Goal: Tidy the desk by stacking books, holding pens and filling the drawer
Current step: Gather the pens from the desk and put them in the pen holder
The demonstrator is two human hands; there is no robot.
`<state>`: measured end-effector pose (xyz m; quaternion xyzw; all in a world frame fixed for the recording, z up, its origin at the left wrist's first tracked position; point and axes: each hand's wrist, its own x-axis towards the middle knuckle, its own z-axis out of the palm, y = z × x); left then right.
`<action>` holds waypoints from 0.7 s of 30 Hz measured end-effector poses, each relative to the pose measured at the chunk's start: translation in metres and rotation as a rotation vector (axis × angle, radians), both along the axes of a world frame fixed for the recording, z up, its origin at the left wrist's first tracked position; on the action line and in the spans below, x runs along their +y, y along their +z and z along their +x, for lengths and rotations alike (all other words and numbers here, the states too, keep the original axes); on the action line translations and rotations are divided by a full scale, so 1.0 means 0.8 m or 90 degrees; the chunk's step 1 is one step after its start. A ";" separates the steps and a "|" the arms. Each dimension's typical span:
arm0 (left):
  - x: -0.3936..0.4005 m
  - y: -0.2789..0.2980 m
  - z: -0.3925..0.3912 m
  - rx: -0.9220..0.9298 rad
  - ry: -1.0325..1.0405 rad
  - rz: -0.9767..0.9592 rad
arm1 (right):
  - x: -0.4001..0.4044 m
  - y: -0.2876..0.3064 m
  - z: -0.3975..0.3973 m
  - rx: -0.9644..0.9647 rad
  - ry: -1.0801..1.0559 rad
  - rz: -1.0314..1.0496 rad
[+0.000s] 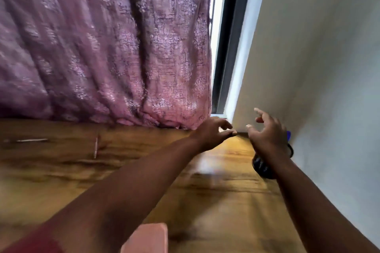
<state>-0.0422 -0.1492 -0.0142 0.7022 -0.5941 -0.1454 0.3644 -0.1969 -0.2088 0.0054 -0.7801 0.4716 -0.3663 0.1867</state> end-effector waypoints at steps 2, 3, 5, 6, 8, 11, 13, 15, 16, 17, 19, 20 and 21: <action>0.041 0.001 0.033 0.015 0.011 0.018 | 0.028 0.006 0.043 -0.009 0.052 -0.022; 0.065 0.001 0.054 0.027 0.024 0.026 | 0.044 0.006 0.068 -0.005 0.081 -0.031; 0.116 0.001 0.097 0.041 0.057 0.037 | 0.076 0.002 0.117 0.011 0.146 -0.042; 0.142 0.000 0.121 0.039 0.076 0.039 | 0.093 -0.002 0.142 0.012 0.181 -0.041; 0.192 0.000 0.171 0.033 0.116 0.047 | 0.126 -0.010 0.190 0.023 0.236 -0.023; 0.273 -0.012 0.261 0.028 0.205 0.068 | 0.180 -0.026 0.267 0.107 0.294 0.029; 0.326 -0.021 0.319 -0.012 0.269 0.080 | 0.212 -0.039 0.308 0.146 0.330 0.049; 0.379 -0.027 0.372 -0.033 0.325 0.096 | 0.238 -0.056 0.342 0.147 0.374 0.062; 0.407 -0.029 0.400 -0.054 0.349 0.111 | 0.250 -0.066 0.362 0.160 0.388 0.058; 0.431 -0.033 0.424 -0.080 0.365 0.134 | 0.258 -0.075 0.377 0.183 0.393 0.053; 0.473 -0.041 0.469 -0.121 0.405 0.185 | 0.273 -0.095 0.407 0.258 0.378 0.046; 0.487 -0.047 0.488 -0.124 0.414 0.194 | 0.280 -0.102 0.419 0.312 0.370 0.038; 0.495 -0.055 0.505 -0.126 0.415 0.197 | 0.286 -0.108 0.429 0.364 0.368 0.018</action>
